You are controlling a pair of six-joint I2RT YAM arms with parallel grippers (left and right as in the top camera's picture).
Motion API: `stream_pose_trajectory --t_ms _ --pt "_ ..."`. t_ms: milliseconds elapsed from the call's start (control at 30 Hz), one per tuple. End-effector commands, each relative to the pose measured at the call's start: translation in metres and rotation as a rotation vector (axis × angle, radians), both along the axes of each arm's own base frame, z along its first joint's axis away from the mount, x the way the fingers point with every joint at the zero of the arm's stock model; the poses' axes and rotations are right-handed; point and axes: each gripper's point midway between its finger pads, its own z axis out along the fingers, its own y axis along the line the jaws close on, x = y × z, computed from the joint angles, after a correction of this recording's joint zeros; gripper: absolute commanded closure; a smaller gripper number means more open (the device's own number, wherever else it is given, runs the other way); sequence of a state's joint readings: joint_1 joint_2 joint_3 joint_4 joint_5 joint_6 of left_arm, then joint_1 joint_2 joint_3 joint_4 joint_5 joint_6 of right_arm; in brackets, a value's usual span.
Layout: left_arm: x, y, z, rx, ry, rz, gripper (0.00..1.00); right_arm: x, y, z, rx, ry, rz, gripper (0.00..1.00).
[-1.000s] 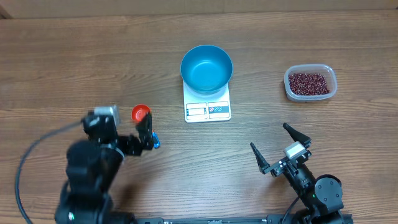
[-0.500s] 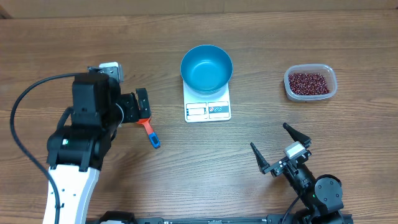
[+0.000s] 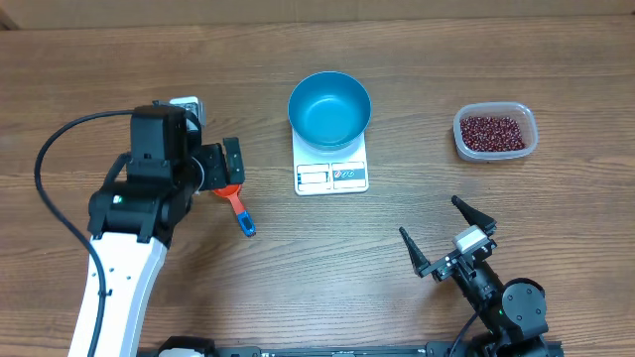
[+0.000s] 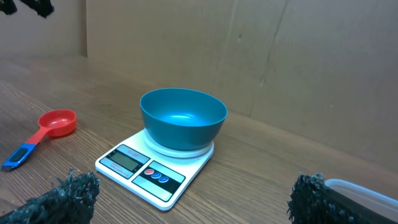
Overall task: Scoop item into bowl and weigh 150g on scale
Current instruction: 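Reach the left gripper to the red measuring cup's blue handle and grasp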
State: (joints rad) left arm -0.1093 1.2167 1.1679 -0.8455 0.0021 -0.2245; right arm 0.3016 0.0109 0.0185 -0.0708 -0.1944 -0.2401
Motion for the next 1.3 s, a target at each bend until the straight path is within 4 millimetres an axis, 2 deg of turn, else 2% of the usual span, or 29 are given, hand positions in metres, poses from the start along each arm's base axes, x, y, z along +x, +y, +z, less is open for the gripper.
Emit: stream_pose_trajectory --t_ms 0,233,367,500,600,767,933,1100,1267 --pt "0.010 0.001 0.003 0.026 -0.009 -0.009 0.00 0.001 -0.003 -0.002 0.004 -0.001 -0.015 0.00" --pt "0.021 -0.003 -0.017 0.001 0.040 0.006 0.00 0.001 -0.003 -0.002 0.003 0.000 -0.015 0.00" --pt "0.022 -0.003 -0.035 -0.009 0.104 0.029 0.00 0.001 -0.003 -0.002 0.003 0.000 -0.015 0.00" --pt "0.017 -0.002 -0.055 -0.031 0.189 0.078 0.00 0.001 -0.003 -0.002 0.003 0.000 -0.015 0.00" --pt "0.008 -0.002 -0.069 -0.023 0.239 0.079 0.06 0.001 -0.003 -0.002 0.003 0.000 -0.015 0.00" --pt "-0.015 0.000 -0.107 -0.016 0.331 0.083 0.05 0.001 -0.003 -0.002 0.003 0.000 -0.015 0.00" --pt "-0.021 -0.004 -0.134 -0.048 0.338 0.111 0.05 0.001 -0.003 -0.002 0.003 0.000 -0.015 0.00" --pt "-0.025 -0.006 -0.150 -0.025 0.342 0.132 0.04 0.001 -0.003 -0.002 0.004 -0.001 -0.015 0.00" --pt "-0.022 -0.004 -0.161 0.021 0.347 0.156 0.04 0.001 -0.003 -0.002 0.004 -0.001 -0.015 0.00"
